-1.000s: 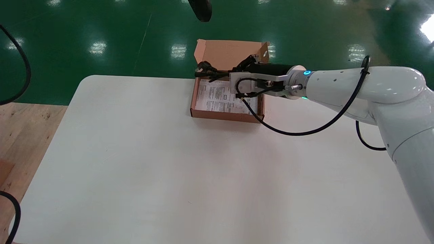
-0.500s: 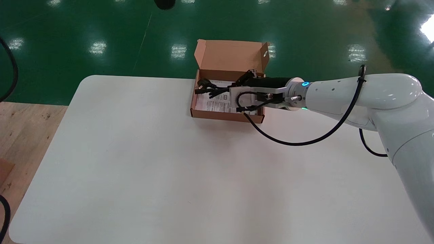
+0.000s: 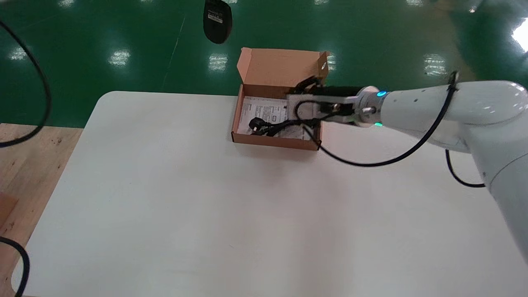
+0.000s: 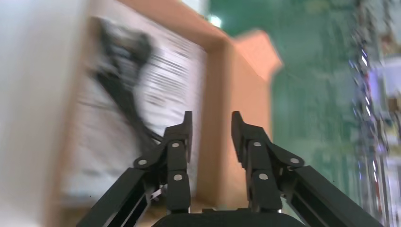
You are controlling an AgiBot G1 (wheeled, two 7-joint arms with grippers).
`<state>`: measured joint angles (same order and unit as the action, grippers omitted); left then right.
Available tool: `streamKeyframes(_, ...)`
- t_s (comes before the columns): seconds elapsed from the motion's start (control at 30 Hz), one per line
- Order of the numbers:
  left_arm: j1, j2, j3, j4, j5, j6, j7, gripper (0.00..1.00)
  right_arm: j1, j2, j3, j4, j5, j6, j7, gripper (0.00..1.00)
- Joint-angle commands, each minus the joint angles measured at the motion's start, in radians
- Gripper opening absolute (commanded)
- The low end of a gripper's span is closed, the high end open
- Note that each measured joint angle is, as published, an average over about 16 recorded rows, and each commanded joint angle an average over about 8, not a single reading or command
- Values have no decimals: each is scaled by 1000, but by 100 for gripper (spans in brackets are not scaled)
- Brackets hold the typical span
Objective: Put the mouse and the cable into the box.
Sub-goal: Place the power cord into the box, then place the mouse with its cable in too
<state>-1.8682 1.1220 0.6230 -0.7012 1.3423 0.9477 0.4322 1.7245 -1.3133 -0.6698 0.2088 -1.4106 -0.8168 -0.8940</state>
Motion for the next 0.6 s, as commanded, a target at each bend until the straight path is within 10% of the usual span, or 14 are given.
streamKeyframes(0.03, 17, 19, 0, 15, -12, 4, 10, 0, 22, 8, 3, -21, 15, -6, 17, 100)
streamKeyframes(0.6, 169, 239, -21, 447, -142, -6, 223, 0, 210, 284, 32, -131, 43, -115, 6, 100)
